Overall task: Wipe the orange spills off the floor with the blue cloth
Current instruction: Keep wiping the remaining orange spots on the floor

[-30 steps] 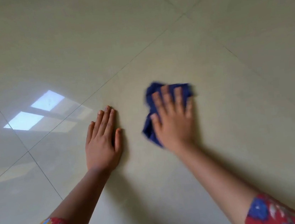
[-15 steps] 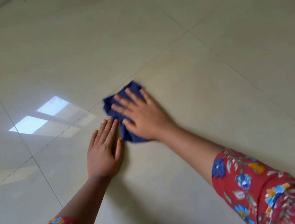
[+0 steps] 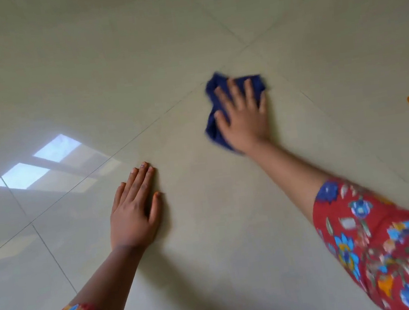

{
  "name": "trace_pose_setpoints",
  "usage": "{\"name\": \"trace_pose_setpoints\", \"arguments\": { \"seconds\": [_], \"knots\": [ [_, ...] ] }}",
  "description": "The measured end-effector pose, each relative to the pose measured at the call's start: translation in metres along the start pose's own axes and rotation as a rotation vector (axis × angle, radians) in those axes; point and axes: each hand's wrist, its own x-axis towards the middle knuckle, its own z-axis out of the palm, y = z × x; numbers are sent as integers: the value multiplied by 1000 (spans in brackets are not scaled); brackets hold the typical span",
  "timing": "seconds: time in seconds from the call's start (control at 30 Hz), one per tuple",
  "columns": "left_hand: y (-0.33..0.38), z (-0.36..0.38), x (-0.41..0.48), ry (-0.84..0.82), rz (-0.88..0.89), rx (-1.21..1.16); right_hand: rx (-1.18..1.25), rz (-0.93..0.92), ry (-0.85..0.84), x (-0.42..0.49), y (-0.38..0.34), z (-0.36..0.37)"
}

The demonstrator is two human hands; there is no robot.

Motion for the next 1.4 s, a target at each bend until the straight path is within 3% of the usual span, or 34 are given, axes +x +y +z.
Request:
{"name": "trace_pose_setpoints", "arguments": {
  "seconds": [0.1,0.17,0.23,0.33,0.4,0.47,0.63,0.73,0.8,0.9,1.03,1.1,1.2,1.27,1.33,1.4],
  "knots": [
    [-2,0,1,-7,17,-6,-26,-406,-49,-97,-27,4],
    [-1,1,0,-2,12,-11,-40,-502,-73,-130,-3,1],
    [-1,1,0,11,4,-21,-69,-373,-33,-117,38,-2],
    [2,1,0,17,-3,-26,-126,-14,-14,-71,85,-8],
    [3,1,1,22,-6,-21,-98,127,20,-49,76,-7],
    [4,1,1,21,-2,-18,-65,119,39,-46,38,-1],
    [1,-2,0,26,16,-22,-13,-436,-26,-146,-66,18],
    [2,-2,0,14,10,-15,-25,-613,-73,-188,-23,9],
    [4,-2,1,25,13,-13,-80,-503,-22,-173,36,3],
    [9,-2,-4,48,-2,36,-99,-65,12,-130,102,-9],
    [53,4,4,92,-30,-11,-99,161,66,-97,91,-7],
    [97,20,8,36,109,-37,-98,155,80,-107,77,-6],
    [147,45,7,-73,273,-49,-127,-164,21,-157,82,-6],
    [155,58,5,-117,336,16,-100,-270,-51,-188,108,-13],
    [155,64,5,-141,362,70,-53,-157,-39,-190,149,-21],
    [153,63,6,-141,360,83,-9,73,27,-164,177,-26]
  ]
}}
